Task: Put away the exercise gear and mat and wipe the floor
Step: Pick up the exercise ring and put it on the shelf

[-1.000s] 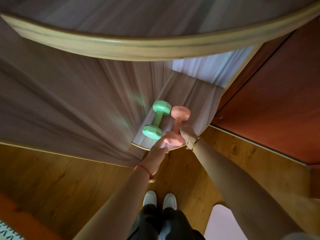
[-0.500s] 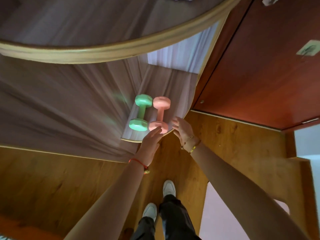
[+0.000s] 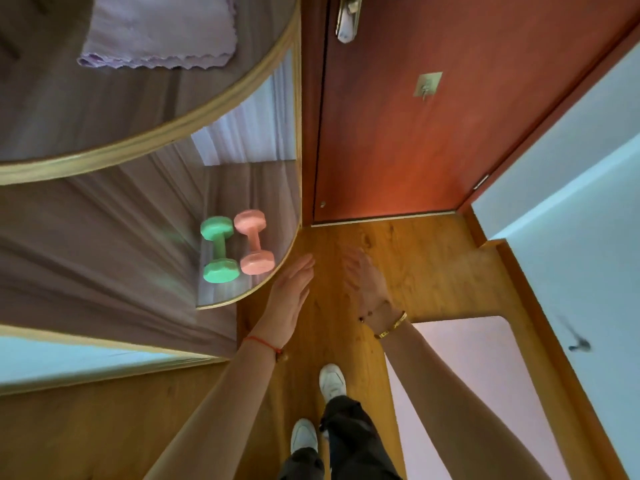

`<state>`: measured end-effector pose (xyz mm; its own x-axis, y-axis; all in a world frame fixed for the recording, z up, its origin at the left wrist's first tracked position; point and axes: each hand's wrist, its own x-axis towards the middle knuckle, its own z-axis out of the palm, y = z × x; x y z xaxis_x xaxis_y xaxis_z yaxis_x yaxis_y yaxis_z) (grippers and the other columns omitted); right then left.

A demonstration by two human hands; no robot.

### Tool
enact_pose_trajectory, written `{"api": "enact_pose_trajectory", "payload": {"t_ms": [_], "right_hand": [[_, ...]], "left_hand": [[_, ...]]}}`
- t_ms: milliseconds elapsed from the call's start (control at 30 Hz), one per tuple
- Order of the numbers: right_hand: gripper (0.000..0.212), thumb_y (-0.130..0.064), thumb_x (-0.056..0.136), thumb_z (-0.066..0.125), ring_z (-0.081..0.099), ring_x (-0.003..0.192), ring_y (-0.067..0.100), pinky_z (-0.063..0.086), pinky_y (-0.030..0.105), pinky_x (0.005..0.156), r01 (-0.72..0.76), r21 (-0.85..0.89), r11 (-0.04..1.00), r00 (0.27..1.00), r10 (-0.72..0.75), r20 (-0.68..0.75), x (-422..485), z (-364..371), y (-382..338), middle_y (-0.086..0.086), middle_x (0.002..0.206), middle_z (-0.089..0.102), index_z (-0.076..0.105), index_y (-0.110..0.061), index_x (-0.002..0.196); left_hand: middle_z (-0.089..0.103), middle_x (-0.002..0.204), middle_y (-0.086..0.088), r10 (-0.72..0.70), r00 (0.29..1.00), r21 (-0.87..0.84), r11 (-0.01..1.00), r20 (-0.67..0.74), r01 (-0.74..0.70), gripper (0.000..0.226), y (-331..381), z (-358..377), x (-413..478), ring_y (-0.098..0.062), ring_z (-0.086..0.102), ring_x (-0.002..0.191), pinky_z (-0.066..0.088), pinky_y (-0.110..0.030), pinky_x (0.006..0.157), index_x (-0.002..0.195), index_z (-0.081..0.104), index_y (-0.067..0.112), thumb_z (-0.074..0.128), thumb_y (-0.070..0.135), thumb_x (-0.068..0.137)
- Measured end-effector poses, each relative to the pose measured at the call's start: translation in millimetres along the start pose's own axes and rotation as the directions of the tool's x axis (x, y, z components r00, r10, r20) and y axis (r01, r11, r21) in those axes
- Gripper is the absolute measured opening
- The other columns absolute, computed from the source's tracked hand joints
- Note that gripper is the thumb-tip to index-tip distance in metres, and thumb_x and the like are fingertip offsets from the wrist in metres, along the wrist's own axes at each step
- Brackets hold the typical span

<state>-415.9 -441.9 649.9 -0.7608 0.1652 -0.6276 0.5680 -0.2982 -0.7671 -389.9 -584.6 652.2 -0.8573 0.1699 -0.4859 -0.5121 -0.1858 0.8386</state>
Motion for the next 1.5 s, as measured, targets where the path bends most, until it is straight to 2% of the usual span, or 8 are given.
{"api": "enact_pose_trajectory", "payload": {"t_ms": [100,233,367,700,833,1000,1233,1500], "right_hand": [[0.037,-0.032,0.104,0.038,0.049,0.130,0.021,0.032,0.042,0.114,0.031,0.064,0.997,0.997,-0.027,-0.075,-34.1,-22.9,-6.5,0.000,0.132,0.059,0.058,-0.015,0.130],[0.030,-0.029,0.105,0.036,0.052,0.110,0.016,0.037,0.032,0.099,0.104,0.126,0.987,0.987,-0.087,-0.136,-85.1,-57.6,-16.7,-0.005,0.112,0.062,0.060,-0.017,0.117],[0.042,-0.037,0.104,0.033,0.049,0.126,0.024,0.035,0.039,0.108,0.159,0.154,0.975,0.964,-0.119,-0.238,-130.7,-92.6,-18.9,0.003,0.134,0.057,0.056,-0.013,0.130],[0.034,-0.040,0.104,0.032,0.050,0.129,0.026,0.032,0.049,0.115,0.325,0.168,0.931,0.863,-0.219,-0.456,-240.4,-162.2,4.3,0.000,0.131,0.059,0.061,-0.024,0.114],[0.032,-0.039,0.104,0.032,0.051,0.128,0.026,0.033,0.048,0.115,0.375,0.206,0.904,0.829,-0.227,-0.510,-285.7,-190.1,24.7,0.000,0.130,0.060,0.062,-0.028,0.110],[0.033,-0.036,0.105,0.033,0.053,0.126,0.025,0.037,0.047,0.113,0.427,0.232,0.874,0.773,-0.219,-0.595,-350.7,-234.4,67.5,0.001,0.130,0.061,0.062,-0.025,0.114],[0.037,-0.030,0.105,0.034,0.054,0.126,0.027,0.041,0.043,0.110,0.486,0.298,0.822,0.662,-0.123,-0.739,-456.6,-304.2,147.7,0.007,0.131,0.061,0.059,-0.012,0.126],[0.032,-0.028,0.106,0.034,0.054,0.124,0.029,0.041,0.046,0.109,0.499,0.307,0.811,0.529,-0.004,-0.848,-575.4,-374.0,243.1,0.006,0.127,0.063,0.061,-0.018,0.118]], "left_hand": [[0.041,0.156,0.003,-0.027,0.997,0.019,0.999,0.075,0.026,0.037,12.5,16.5,-22.8,-0.017,0.035,0.147,0.024,-0.038,0.123,0.136,0.046,0.031,0.027,0.042,0.106],[0.043,0.156,0.001,-0.067,0.984,0.065,0.996,0.163,0.057,0.043,25.3,37.6,-50.4,-0.018,0.036,0.146,0.024,-0.041,0.124,0.143,0.045,0.026,0.028,0.040,0.106],[0.048,0.152,0.002,-0.122,0.957,0.112,0.989,0.264,0.095,0.048,33.0,55.8,-73.5,-0.016,0.038,0.145,0.028,-0.039,0.122,0.148,0.043,0.026,0.029,0.044,0.106],[0.052,0.148,0.010,-0.089,0.873,0.339,0.936,0.479,-0.090,0.028,41.0,124.4,-134.3,-0.009,0.044,0.140,0.034,-0.034,0.119,0.127,0.056,0.044,0.043,0.034,0.105],[0.054,0.145,0.014,-0.078,0.825,0.401,0.897,0.559,-0.186,0.034,36.8,162.4,-171.8,-0.008,0.047,0.137,0.036,-0.035,0.118,0.129,0.056,0.045,0.048,0.050,0.096],[0.056,0.142,0.017,-0.115,0.760,0.462,0.848,0.640,-0.260,0.032,7.9,205.0,-219.8,-0.006,0.051,0.133,0.040,-0.038,0.116,0.133,0.056,0.044,0.046,0.045,0.103],[0.066,0.131,0.013,-0.226,0.665,0.462,0.864,0.712,-0.201,0.032,-54.1,263.3,-305.8,-0.004,0.062,0.121,0.048,-0.031,0.108,0.133,0.060,0.032,0.051,0.038,0.103],[0.065,0.133,0.006,-0.310,0.560,0.480,0.858,0.768,-0.183,0.035,-147.7,314.1,-407.2,-0.011,0.064,0.120,0.051,-0.035,0.104,0.135,0.060,0.025,0.054,0.034,0.102]]}}
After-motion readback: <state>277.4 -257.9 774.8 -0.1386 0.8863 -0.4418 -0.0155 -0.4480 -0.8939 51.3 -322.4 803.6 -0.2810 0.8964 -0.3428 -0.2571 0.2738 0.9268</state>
